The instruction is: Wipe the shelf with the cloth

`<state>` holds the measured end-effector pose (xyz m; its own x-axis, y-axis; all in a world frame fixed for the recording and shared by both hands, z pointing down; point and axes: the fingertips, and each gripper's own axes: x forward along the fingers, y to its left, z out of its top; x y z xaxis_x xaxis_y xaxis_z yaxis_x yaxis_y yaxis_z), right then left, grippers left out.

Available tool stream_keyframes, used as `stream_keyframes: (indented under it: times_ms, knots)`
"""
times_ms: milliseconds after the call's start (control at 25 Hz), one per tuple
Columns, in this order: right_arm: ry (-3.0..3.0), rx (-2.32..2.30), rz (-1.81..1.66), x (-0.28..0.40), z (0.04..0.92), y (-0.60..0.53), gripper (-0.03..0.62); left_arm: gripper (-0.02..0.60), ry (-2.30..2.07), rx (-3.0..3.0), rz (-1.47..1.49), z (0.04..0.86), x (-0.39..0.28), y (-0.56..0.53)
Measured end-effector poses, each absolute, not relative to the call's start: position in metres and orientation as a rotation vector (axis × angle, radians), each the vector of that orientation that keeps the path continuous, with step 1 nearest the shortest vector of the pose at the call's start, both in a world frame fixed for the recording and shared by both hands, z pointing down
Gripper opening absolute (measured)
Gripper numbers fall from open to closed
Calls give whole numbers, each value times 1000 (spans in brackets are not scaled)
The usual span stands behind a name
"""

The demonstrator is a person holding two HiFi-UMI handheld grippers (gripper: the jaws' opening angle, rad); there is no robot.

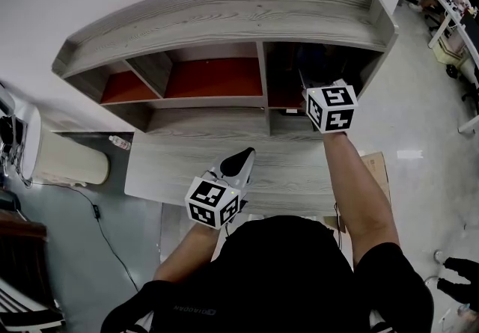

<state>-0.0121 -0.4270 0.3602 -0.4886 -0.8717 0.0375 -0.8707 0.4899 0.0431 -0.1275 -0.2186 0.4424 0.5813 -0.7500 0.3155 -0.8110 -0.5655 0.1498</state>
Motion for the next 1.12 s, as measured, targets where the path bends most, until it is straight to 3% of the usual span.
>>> stream_keyframes:
  times_ms: [480, 1120]
  knots:
    - [-2658, 1356, 60, -68, 419, -437, 95, 8, -1344, 2487, 310, 446, -147, -215]
    - [-2623, 1357, 15, -70, 430, -450, 95, 8, -1371, 2467, 317, 446, -155, -219]
